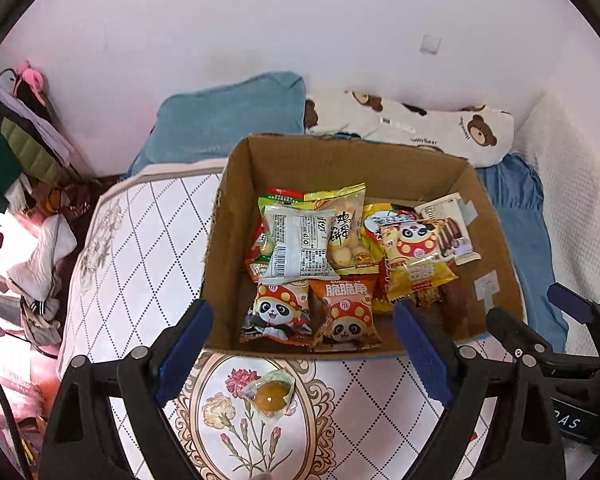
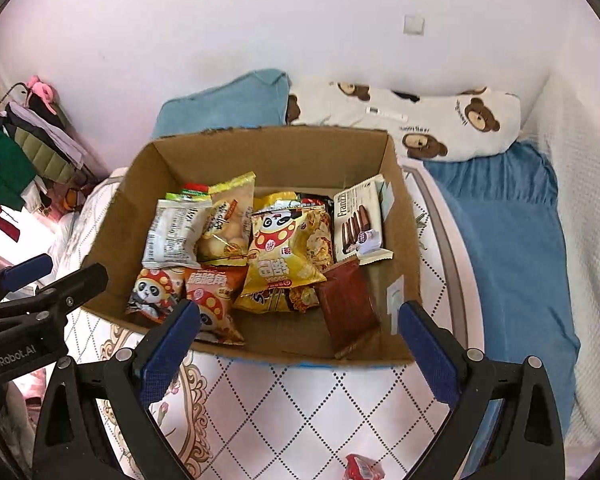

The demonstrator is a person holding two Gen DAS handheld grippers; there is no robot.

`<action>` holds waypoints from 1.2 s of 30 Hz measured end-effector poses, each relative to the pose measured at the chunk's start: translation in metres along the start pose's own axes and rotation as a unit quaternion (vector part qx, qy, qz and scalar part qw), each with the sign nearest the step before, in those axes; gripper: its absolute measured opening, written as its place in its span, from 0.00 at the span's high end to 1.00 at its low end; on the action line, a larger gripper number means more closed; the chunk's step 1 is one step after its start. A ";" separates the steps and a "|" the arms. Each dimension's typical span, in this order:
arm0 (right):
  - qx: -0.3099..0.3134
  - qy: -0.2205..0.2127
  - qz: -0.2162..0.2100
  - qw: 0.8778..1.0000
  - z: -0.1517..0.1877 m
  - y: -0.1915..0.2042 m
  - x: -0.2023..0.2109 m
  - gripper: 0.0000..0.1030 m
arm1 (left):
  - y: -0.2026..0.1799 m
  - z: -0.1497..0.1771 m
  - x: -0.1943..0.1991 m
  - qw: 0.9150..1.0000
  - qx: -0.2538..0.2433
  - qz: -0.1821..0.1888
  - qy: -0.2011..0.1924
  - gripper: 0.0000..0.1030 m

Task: Organize snacks
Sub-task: 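Grasp the round yellow cake with left tool while right tool grasps the red candy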

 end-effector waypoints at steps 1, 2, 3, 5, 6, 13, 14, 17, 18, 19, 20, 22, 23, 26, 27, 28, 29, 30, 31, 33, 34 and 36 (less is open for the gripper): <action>0.000 -0.006 0.000 1.000 0.002 0.000 0.006 0.02 | -0.001 0.002 0.005 1.000 -0.001 0.001 -0.005 0.10; 0.000 -0.012 0.000 1.000 0.005 0.001 0.012 0.02 | -0.002 0.005 0.012 1.000 -0.002 0.002 -0.013 0.10; 0.001 -0.018 0.002 1.000 0.008 0.001 0.019 0.02 | -0.003 0.007 0.017 1.000 -0.003 0.001 -0.019 0.10; 0.000 -0.032 0.000 0.999 0.013 0.002 0.033 0.02 | -0.004 0.011 0.031 0.999 -0.004 0.004 -0.033 0.10; -0.001 -0.037 -0.002 0.999 0.016 0.003 0.040 0.02 | -0.005 0.014 0.036 0.999 -0.003 0.006 -0.038 0.10; -0.025 -0.053 -0.019 0.998 0.042 -0.007 0.069 0.02 | -0.003 0.039 0.055 0.999 0.006 0.027 -0.044 0.10; -0.033 -0.049 -0.022 0.998 0.048 -0.012 0.069 0.02 | -0.001 0.047 0.053 0.999 0.009 0.028 -0.038 0.10; -0.064 -0.019 -0.030 0.997 0.081 -0.036 0.059 0.02 | 0.004 0.078 0.040 0.999 0.018 0.026 -0.012 0.10; -0.073 -0.010 -0.024 0.997 0.092 -0.046 0.054 0.02 | 0.006 0.088 0.034 0.999 0.020 0.024 -0.003 0.10; -0.084 0.000 -0.018 0.996 0.102 -0.055 0.047 0.02 | 0.007 0.100 0.024 0.999 0.021 0.021 0.011 0.10; -0.099 0.016 -0.016 0.995 0.115 -0.065 0.038 0.02 | 0.009 0.112 0.013 0.999 0.023 0.018 0.028 0.10; -0.129 0.053 -0.025 0.990 0.143 -0.084 0.015 0.08 | 0.015 0.136 -0.014 0.997 0.031 0.013 0.070 0.10; -0.137 0.069 -0.029 0.988 0.155 -0.090 0.004 0.23 | 0.018 0.146 -0.026 0.995 0.036 0.012 0.089 0.10; -0.161 0.109 -0.040 0.980 0.191 -0.103 -0.029 0.36 | 0.025 0.167 -0.051 0.992 0.044 0.004 0.120 0.10; -0.167 0.117 -0.043 0.978 0.202 -0.106 -0.040 0.36 | 0.028 0.172 -0.056 0.991 0.046 0.002 0.126 0.10; -0.166 0.123 -0.044 0.977 0.208 -0.106 -0.047 0.36 | 0.031 0.175 -0.061 0.990 0.048 -0.003 0.131 0.10; -0.164 0.129 -0.047 0.977 0.212 -0.105 -0.053 0.36 | 0.035 0.177 -0.064 0.990 0.051 -0.005 0.134 0.10; -0.162 0.135 -0.044 0.977 0.215 -0.104 -0.060 0.36 | 0.038 0.177 -0.067 0.989 0.054 -0.006 0.137 0.10; -0.158 0.146 -0.038 0.976 0.221 -0.102 -0.071 0.36 | 0.043 0.177 -0.070 0.989 0.059 -0.008 0.139 0.10; -0.157 0.151 -0.033 0.975 0.226 -0.099 -0.082 0.46 | 0.050 0.174 -0.075 0.988 0.067 -0.010 0.138 0.10; -0.148 0.147 -0.024 0.978 0.228 -0.095 -0.086 0.50 | 0.054 0.172 -0.078 0.988 0.071 -0.012 0.139 0.10; -0.146 0.143 -0.025 0.979 0.229 -0.087 -0.087 0.52 | 0.064 0.166 -0.087 0.985 0.088 -0.008 0.146 0.10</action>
Point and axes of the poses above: each gripper's, at about its wrist camera, not at the fingertips, and x roughly against the way its jaws point, y to its left, z to its underside, the point moved 2 cm from there along -x, roughly the way its jaws point
